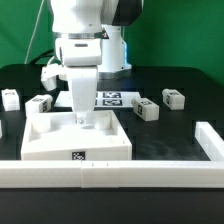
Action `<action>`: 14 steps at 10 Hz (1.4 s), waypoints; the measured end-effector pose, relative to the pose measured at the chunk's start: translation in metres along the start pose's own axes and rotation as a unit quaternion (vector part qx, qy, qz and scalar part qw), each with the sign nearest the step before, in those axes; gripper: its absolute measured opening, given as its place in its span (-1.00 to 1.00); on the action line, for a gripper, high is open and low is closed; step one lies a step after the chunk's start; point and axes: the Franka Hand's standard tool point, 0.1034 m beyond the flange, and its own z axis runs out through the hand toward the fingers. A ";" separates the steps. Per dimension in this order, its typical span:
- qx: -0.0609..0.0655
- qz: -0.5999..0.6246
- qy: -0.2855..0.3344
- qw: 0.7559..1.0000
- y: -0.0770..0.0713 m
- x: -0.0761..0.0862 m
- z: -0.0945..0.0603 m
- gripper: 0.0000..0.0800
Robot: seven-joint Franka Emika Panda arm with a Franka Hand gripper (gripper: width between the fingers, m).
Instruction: Assemble one leg
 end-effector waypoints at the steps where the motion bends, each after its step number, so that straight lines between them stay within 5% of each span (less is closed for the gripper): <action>1: 0.000 0.000 0.000 1.000 0.000 0.000 0.000 -0.01; 2: 0.000 0.000 0.000 1.000 0.000 0.000 0.000 -0.44; 3: 0.000 0.000 0.000 1.000 0.000 0.000 0.000 -0.44; 4: 0.000 0.000 0.000 1.000 0.000 0.000 0.000 -0.86; 11: 0.001 0.001 0.000 1.000 0.000 0.000 0.000 -0.86; 14: -0.006 -0.007 0.000 1.000 0.019 0.048 0.000 -0.86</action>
Offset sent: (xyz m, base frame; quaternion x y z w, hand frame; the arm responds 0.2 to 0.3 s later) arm 0.0000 0.0000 0.0000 0.0000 0.0000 0.0000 1.0000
